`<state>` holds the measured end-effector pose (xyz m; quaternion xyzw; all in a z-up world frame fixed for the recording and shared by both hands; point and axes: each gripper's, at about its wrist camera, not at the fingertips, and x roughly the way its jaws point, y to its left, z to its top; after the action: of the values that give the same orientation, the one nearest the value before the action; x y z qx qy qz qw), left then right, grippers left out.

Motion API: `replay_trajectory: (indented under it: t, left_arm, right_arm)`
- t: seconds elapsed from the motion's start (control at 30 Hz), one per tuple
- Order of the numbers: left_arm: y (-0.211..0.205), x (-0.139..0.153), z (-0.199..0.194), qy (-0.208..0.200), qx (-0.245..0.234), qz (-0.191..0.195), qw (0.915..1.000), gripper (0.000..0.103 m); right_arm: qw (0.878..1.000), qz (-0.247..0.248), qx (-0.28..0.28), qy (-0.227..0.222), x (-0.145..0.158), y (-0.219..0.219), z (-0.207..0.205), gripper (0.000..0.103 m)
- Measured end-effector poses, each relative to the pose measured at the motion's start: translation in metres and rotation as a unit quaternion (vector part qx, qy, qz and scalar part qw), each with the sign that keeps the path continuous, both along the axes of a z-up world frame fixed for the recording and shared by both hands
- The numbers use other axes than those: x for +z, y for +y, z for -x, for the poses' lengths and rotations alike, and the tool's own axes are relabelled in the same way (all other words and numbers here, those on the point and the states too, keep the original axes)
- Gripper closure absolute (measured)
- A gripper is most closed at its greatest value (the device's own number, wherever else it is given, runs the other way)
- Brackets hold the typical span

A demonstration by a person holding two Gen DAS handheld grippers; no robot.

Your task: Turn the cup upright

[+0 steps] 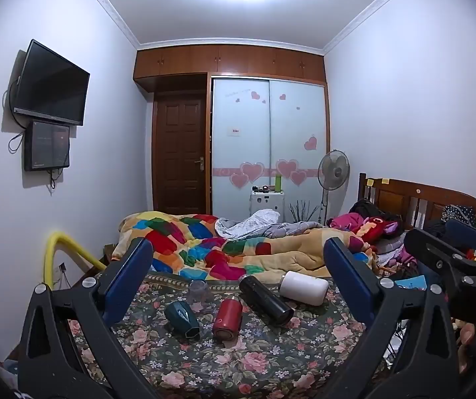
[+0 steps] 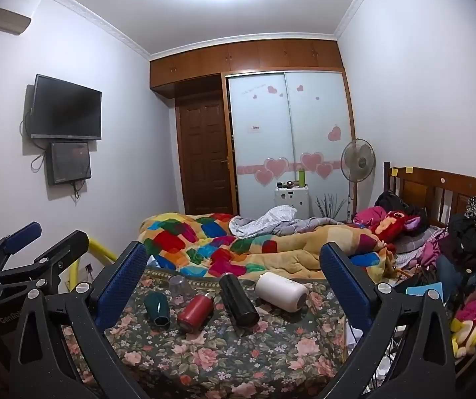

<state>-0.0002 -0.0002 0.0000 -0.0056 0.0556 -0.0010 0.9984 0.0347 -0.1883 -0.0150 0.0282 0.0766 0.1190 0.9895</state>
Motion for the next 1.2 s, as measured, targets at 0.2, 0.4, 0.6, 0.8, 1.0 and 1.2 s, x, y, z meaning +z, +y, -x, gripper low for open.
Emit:
replay_trajectory:
  t: [0.2, 0.4, 0.6, 0.8, 1.0, 1.2]
  left_arm:
    - [-0.002, 0.005, 0.003, 0.000, -0.005, -0.003, 1.0000, 0.000]
    - [-0.006, 0.002, 0.004, -0.002, -0.003, -0.010, 0.9999, 0.000]
    - [-0.005, 0.000, 0.002, 0.000, 0.001, -0.004, 1.0000, 0.000]
    - [-0.003, -0.002, 0.000, 0.001, 0.007, -0.001, 1.0000, 0.000]
    - [-0.002, -0.004, -0.001, 0.002, 0.007, 0.002, 1.0000, 0.000]
    - [0.001, -0.005, -0.001, 0.003, 0.007, 0.007, 1.0000, 0.000]
  right_arm:
    - [1.000, -0.002, -0.002, 0.002, 0.001, 0.000, 0.002, 0.000]
    - [1.000, -0.001, 0.003, 0.004, 0.004, 0.002, 0.003, 0.000]
    - [1.000, 0.003, 0.002, 0.006, -0.001, 0.002, 0.001, 0.000]
    - [1.000, 0.002, 0.001, 0.010, -0.001, 0.001, 0.002, 0.000]
    - [1.000, 0.003, 0.000, 0.011, -0.001, 0.000, 0.001, 0.000]
    - [1.000, 0.004, -0.001, 0.012, -0.002, 0.001, 0.000, 0.000]
